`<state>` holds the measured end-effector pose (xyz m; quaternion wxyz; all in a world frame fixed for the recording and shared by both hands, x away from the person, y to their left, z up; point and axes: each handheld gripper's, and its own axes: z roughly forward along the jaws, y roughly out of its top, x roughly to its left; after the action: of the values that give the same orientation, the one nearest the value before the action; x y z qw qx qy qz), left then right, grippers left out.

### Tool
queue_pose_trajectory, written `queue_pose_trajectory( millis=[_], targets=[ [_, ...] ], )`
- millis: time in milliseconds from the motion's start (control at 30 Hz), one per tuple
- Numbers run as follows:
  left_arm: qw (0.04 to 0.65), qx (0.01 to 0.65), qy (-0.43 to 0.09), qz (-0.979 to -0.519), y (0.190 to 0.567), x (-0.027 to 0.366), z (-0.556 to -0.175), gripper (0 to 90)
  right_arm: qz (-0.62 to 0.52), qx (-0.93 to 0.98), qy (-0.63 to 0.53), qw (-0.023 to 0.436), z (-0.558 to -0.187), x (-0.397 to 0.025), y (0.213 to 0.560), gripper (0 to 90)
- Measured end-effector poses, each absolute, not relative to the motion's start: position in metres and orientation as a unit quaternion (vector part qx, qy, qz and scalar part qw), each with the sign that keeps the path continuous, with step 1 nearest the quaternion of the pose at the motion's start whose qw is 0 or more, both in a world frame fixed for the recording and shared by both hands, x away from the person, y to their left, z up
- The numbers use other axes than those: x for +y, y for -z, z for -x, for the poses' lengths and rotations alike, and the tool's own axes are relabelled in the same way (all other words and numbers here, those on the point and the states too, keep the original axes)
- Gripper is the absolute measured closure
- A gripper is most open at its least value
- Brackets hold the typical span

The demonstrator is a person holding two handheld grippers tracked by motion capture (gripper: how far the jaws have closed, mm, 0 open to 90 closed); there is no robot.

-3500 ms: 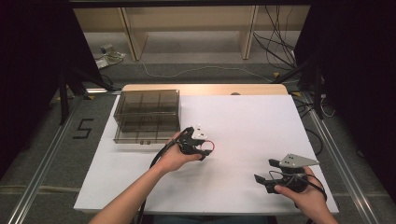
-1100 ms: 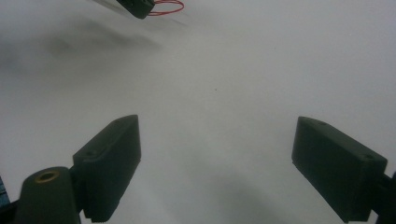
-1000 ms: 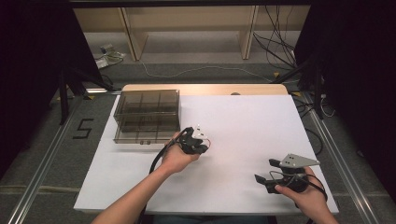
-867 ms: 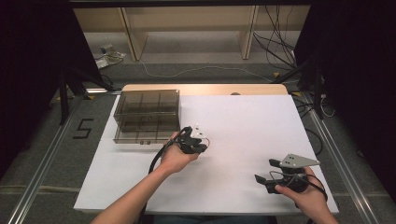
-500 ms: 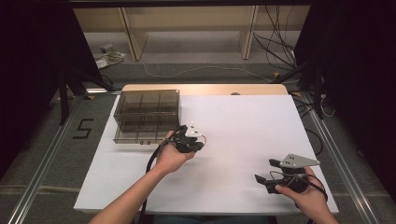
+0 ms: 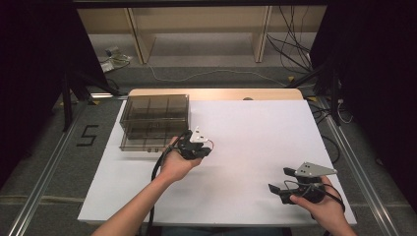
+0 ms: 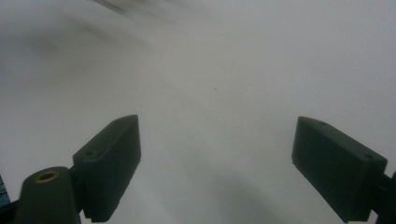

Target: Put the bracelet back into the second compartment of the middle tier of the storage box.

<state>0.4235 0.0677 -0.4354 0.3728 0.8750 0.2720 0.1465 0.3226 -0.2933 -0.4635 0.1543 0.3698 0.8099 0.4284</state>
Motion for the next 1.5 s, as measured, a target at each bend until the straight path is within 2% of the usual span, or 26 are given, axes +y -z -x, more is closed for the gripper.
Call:
queue_pose_trajectory(
  millis=[1500],
  targets=[
    [0.395, 0.32, -0.173, -0.844, 0.415, 0.112, -0.424, 88.4, -0.368, 0.811, -0.428, 0.154, -0.322, -0.294, 0.463, 16.2]
  ],
)
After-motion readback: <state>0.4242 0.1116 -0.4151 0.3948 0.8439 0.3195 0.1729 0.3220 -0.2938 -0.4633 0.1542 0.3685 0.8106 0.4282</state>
